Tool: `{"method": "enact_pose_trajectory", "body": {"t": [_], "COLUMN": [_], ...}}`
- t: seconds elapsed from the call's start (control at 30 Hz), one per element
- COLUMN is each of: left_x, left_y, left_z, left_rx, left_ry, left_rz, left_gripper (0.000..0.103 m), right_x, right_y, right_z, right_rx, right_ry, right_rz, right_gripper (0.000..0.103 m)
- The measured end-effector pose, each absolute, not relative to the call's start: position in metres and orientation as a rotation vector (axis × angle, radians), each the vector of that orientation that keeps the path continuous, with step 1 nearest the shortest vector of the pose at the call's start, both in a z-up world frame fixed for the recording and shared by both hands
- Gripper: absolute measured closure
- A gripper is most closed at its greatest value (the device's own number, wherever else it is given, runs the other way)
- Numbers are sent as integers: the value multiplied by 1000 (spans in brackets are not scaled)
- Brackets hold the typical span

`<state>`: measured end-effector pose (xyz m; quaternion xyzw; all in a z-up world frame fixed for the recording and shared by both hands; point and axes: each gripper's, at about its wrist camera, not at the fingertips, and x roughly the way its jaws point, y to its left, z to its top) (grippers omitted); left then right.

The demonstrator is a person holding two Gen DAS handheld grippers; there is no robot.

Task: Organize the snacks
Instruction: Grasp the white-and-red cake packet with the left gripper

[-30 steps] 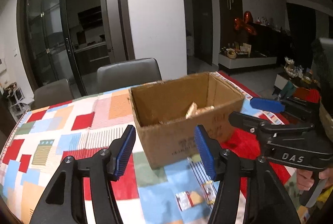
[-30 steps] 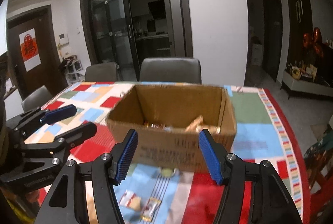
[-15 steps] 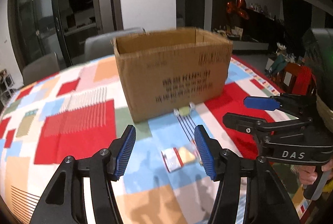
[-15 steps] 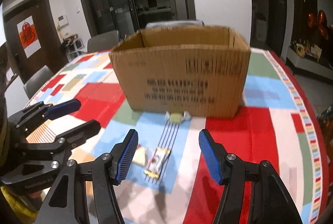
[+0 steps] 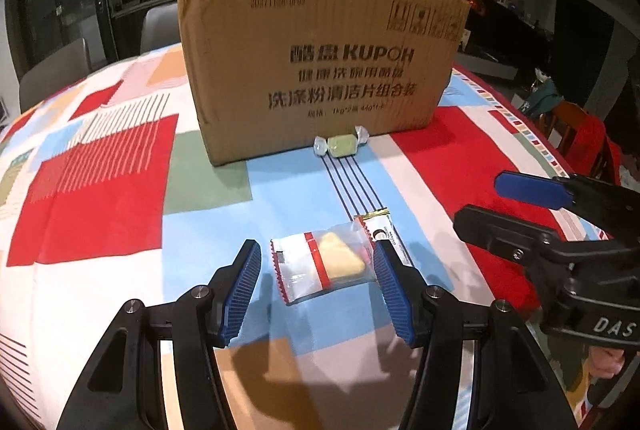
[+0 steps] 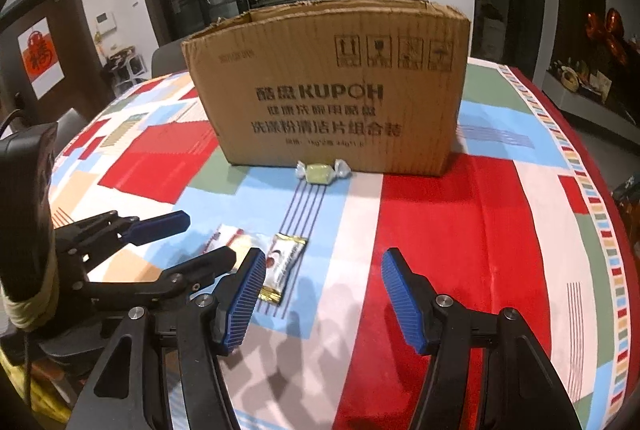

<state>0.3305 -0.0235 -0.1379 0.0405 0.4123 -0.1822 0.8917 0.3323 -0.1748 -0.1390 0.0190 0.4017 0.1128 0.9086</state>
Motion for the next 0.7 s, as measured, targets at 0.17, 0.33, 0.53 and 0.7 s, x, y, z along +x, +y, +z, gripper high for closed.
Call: {"method": "enact_pose_trajectory", "body": {"t": [0.17, 0.33, 0.53, 0.7], "left_x": [335, 338, 340, 341], "left_y": [-31, -36, -33, -24], "left_z": [-148, -159, -160, -160], "left_rx": [89, 80, 49, 2], "left_ry": [871, 887, 889, 888], "left_rz": [-361, -345, -345, -348], "left_gripper": [46, 45, 52, 70], "right_x": [333, 334, 335, 336], "right_y": [-179, -181, -179, -175], "right_z": [-143, -146, -148, -150], "right_rx": [52, 59, 66, 63], "right_ry": [839, 842, 848, 852], "right_rz": [230, 234, 242, 247], "right_gripper": [42, 42, 42, 42]}}
